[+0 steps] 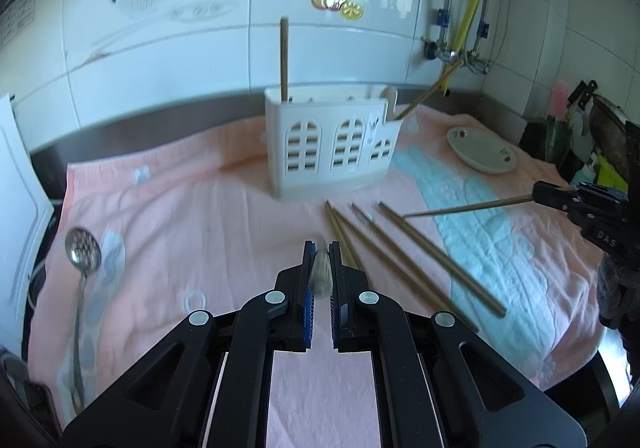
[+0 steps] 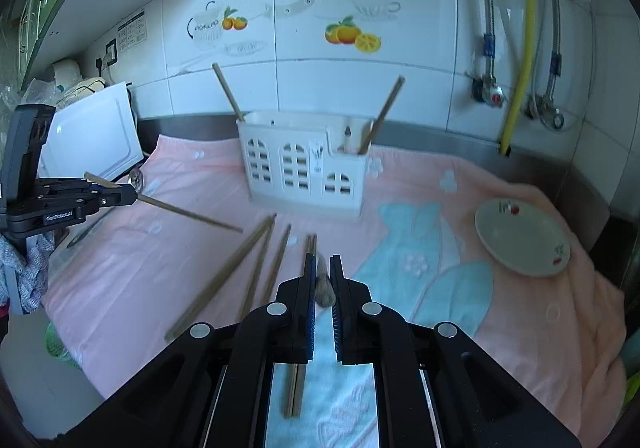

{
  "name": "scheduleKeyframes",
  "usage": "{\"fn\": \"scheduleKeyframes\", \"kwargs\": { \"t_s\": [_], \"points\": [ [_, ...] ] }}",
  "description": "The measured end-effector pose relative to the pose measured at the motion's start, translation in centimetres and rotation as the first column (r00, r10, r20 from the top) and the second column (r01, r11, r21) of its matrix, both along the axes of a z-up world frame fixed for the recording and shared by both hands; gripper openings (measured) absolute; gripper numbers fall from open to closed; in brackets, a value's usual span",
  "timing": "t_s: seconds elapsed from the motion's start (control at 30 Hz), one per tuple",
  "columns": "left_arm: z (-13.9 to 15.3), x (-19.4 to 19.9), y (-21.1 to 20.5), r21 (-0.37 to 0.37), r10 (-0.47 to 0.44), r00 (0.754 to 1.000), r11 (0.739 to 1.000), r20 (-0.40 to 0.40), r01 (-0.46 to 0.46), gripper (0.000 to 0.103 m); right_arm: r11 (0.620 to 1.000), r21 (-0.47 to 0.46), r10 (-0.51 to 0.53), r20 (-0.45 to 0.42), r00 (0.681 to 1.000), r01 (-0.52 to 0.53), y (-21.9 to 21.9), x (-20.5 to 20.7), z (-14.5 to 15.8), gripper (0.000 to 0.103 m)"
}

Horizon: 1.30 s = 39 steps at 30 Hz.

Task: Organize utensils
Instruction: 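Lift the chopstick with the left tool and carry it over the holder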

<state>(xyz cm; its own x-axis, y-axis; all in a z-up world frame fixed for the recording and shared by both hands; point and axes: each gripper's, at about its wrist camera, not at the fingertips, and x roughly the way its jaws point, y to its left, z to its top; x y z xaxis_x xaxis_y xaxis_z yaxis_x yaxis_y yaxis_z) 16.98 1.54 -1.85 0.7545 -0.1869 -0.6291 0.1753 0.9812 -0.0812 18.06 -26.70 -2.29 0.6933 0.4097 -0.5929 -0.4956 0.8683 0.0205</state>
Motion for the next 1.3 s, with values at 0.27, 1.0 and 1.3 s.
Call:
{"fn": "scheduleKeyframes", "kwargs": {
  "t_s": [0.27,1.0,1.3],
  "points": [
    [3.0,3.0,-0.9,-0.016,-0.038,0.999,0.999,0.006,0.038,0.005,1.0,0.008,0.003,-0.01,1.0,-0.003,1.7,3.6,3.6,0.007],
    [15.8,7.5,-2.2,0.056,-0.051,0.98,0.998,0.194,0.04,0.005,1.0,-0.002,0.019,0.074,0.997,-0.019,3.8,9.1,15.9,0.007],
    [12.6,12.1,-0.7,0.051,-0.001,0.997,0.999,0.083,-0.003,0.005,1.0,-0.007,-0.027,0.061,0.998,0.028,5.3,12.7,15.0,0.007]
  ]
}}
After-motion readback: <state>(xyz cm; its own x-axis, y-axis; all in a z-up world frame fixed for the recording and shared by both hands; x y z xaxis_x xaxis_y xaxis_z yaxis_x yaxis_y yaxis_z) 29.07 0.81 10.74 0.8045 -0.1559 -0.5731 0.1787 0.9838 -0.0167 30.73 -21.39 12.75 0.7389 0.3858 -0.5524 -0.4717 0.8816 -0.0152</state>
